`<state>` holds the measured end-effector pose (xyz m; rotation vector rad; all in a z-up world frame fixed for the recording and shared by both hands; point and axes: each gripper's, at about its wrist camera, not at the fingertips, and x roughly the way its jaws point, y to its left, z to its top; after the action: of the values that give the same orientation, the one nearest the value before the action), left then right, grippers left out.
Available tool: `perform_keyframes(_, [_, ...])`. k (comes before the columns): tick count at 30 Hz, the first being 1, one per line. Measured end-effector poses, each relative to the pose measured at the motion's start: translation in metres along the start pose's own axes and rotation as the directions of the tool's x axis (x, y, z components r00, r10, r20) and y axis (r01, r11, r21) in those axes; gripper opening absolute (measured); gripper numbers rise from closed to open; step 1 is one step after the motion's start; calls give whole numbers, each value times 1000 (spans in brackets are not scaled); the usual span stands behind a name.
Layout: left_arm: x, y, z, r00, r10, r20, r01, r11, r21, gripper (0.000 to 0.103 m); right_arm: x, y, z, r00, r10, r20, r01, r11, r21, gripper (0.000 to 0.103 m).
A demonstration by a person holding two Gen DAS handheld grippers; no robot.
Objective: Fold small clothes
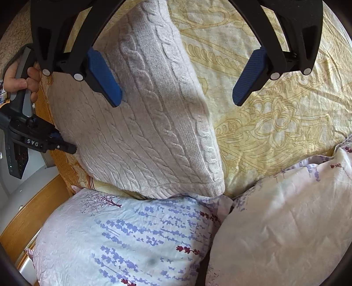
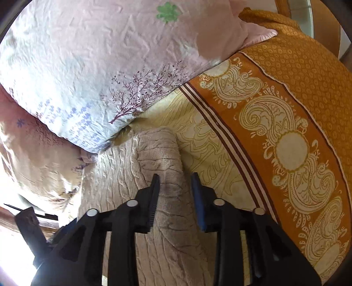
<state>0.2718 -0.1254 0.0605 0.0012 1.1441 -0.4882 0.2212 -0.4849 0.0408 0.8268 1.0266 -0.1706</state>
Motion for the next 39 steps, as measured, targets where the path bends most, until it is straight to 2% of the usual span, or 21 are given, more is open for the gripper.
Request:
perform_keyframes(1, [4,-1,1,1000,-6,-10,6,1000,-4,101,-4,-5,1,1000,14,2,-14,1000,14,48])
perform_keyframes(2, [6,-1,2,1000,-8,-18,8,1000,-7,101,-7,-8,1,1000,22,3,-22,1000,21,49])
perform_keyframes(8, [13,-13,7,998,59,-17,-59,998,31,101,-16,-20,-3,999,38,-14,-37,999,23,49])
perform_keyframes(12, [19,-28,11,993,122,-1,-121,989,81,101,-13,-10,-9,998,50,-34,-51,998,-21,49])
perform_keyframes(16, [23,-35,12,989,148,2,-148,984,102,101,-8,1,-16,998,32,-56,-36,997,-69,49])
perform_keyframes(18, [26,-37,14,989,150,-1,-149,984,103,101,-6,2,-20,997,42,-62,-47,996,-71,40])
perform_keyframes(19, [27,-38,14,989,148,-3,-146,984,102,101,-5,3,-22,996,48,-69,-53,995,-79,19])
perform_keyframes(20, [30,-41,14,990,141,-6,-140,985,101,101,-5,4,-24,998,24,-57,-29,995,-90,15])
perform_keyframes(23, [38,-49,13,994,105,-33,-100,989,113,101,-3,3,-25,999,-34,-17,33,997,-70,12])
perform_keyframes(25, [41,-59,12,993,118,-26,-113,983,147,101,1,-8,-23,998,-53,-17,53,999,-10,11])
perform_keyframes(27, [39,-61,13,992,123,-11,-120,980,157,101,3,-17,-22,999,-26,-36,27,999,24,11])
perform_keyframes(30, [38,-46,18,997,79,-23,-76,993,90,101,-5,-15,-20,999,29,-40,-29,1000,-3,12])
perform_keyframes(31, [38,-38,20,998,61,-29,-60,997,55,101,-8,-16,-18,998,52,-41,-52,999,7,21])
perform_keyframes(32, [39,-29,21,999,40,-37,-39,999,18,101,-13,-20,-16,996,74,-40,-73,997,22,40])
perform_keyframes(33, [40,-22,22,999,18,-46,-19,1000,-20,101,-17,-23,-12,995,94,-34,-93,995,37,54])
perform_keyframes(34, [41,-15,24,999,-2,-53,-1,999,-50,101,-20,-26,-9,994,110,-24,-108,993,53,75])
perform_keyframes(35, [43,-10,25,998,-21,-60,17,997,-78,101,-23,-29,-6,992,127,-17,-126,990,66,78])
perform_keyframes(39, [47,0,28,995,-60,-75,50,991,-126,101,-22,-36,5,982,181,-52,-175,979,107,78])
